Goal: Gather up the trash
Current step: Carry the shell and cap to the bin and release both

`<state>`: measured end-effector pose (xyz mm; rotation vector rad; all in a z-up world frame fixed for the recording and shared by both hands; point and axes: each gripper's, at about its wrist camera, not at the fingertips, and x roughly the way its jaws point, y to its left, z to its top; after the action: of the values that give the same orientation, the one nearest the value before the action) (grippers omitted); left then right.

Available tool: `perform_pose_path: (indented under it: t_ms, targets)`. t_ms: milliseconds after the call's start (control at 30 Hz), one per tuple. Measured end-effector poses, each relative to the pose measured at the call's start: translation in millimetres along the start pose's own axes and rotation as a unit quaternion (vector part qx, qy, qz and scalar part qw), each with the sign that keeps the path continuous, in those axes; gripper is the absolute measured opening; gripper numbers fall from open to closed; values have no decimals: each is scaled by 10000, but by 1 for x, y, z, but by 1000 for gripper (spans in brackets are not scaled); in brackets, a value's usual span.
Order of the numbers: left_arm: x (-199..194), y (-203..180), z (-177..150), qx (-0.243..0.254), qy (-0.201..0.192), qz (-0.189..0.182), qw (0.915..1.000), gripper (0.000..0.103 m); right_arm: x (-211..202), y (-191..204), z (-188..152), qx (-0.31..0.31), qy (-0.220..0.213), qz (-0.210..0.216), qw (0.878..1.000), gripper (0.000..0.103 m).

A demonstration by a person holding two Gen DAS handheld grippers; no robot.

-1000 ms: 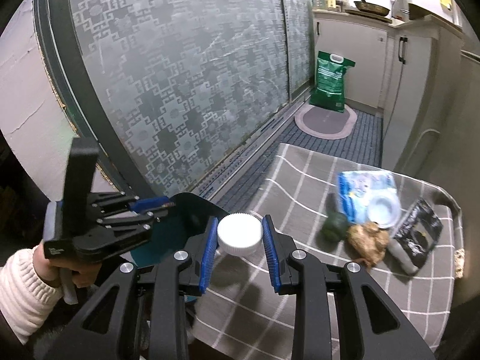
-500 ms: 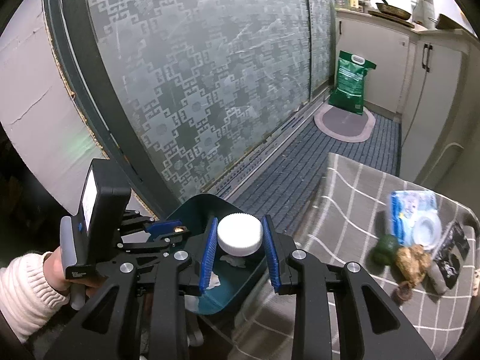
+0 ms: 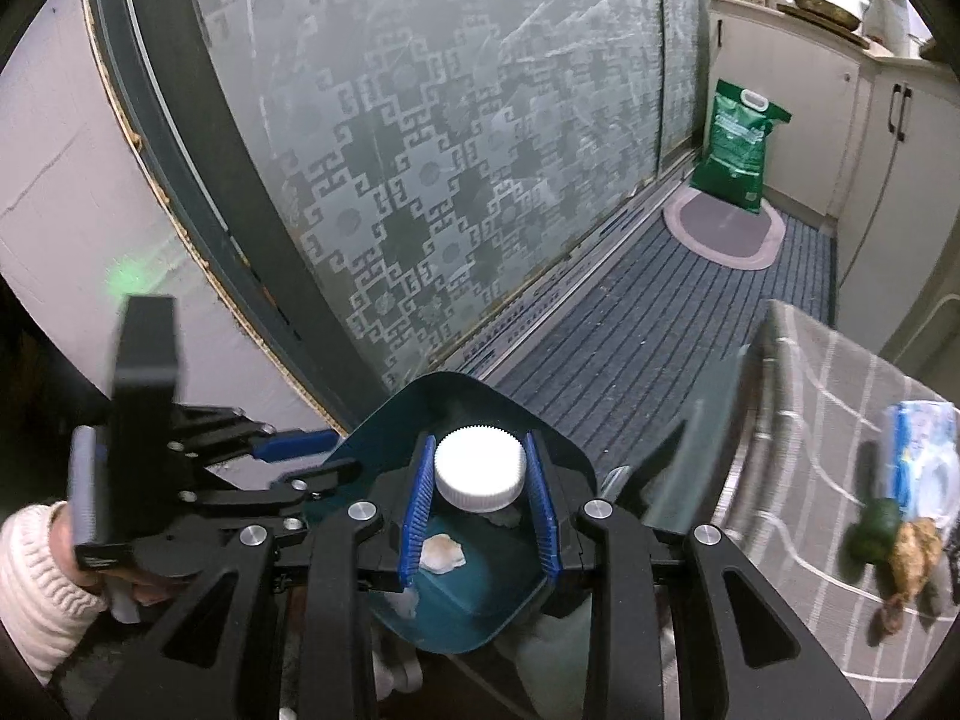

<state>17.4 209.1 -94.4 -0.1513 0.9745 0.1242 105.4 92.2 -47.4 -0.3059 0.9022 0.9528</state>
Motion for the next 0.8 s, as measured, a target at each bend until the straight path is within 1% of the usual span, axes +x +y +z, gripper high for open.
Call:
perform_pose_path:
  t_ms: [300,400,600,800]
  targets:
    - [-41,11,4,-142,-499,-13,9987,33,48,16,-6,-102,459,27,9989,30]
    - [-58,17,5,-230,-720,-15,9971,33,63,20,-8,-108,601,38,9981,30]
    - [-83,24,7,-329,-1035,-27,9941,37,92,28,-15,-130,891,103,9959,30]
    - [-94,27,6,-388,-1152,-79,9926,37,116,30,-15,-79,948,-13,9955,30]
